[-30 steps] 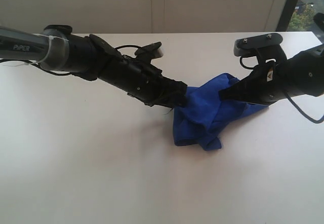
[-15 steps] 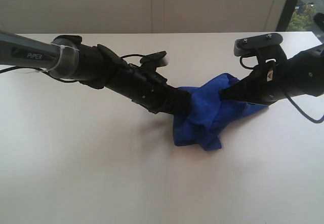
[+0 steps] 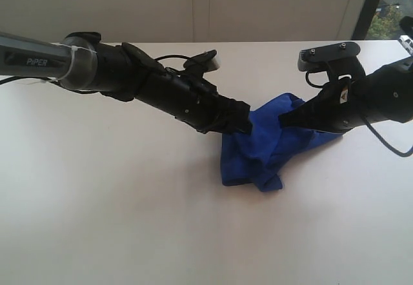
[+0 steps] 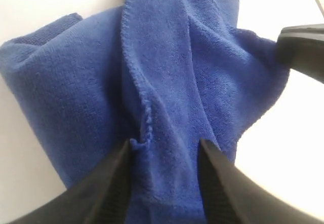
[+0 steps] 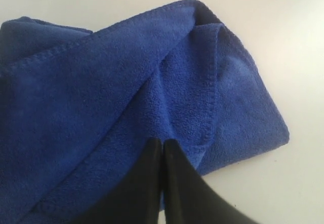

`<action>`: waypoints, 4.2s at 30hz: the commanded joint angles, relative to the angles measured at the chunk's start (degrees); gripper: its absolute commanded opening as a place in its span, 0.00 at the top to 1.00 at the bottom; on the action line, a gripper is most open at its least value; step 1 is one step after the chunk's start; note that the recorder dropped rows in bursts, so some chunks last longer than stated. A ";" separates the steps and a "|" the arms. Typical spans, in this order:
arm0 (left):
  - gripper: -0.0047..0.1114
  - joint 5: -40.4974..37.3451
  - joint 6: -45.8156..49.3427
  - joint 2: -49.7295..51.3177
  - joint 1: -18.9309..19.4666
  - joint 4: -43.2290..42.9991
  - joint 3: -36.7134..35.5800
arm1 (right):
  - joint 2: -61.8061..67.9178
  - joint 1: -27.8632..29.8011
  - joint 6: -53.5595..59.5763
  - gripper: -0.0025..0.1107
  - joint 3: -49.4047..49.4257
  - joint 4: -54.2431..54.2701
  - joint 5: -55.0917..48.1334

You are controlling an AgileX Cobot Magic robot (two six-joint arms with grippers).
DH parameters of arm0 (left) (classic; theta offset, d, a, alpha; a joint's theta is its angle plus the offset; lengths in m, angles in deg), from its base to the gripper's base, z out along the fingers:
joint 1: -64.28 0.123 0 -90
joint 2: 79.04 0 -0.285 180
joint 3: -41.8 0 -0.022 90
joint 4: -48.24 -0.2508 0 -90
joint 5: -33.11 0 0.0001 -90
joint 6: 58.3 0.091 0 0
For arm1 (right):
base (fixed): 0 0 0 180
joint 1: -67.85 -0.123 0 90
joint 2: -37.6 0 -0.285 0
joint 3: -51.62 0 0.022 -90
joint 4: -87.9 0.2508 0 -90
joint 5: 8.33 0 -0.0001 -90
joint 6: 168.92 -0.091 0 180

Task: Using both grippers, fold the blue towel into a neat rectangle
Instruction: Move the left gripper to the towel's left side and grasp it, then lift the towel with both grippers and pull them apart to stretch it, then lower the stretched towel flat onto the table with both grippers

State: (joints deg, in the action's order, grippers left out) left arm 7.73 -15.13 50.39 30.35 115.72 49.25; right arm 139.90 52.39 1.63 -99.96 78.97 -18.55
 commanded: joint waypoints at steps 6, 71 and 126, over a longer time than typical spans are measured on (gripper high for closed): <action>0.67 -2.59 -0.12 -0.19 0.06 -1.73 0.07 | -0.03 0.32 0.27 0.98 0.24 0.08 0.90; 0.96 -18.80 -38.48 -71.72 16.58 -64.12 -22.66 | -56.10 10.50 -0.86 0.98 -1.39 -2.70 -24.33; 0.96 45.34 -38.25 -14.27 26.01 -71.16 -29.26 | 12.45 22.30 -5.75 0.98 -7.22 -7.84 24.23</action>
State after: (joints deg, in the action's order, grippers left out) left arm 51.16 -53.53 35.31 56.28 44.75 20.41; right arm 151.03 74.18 -4.79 -106.65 71.14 1.57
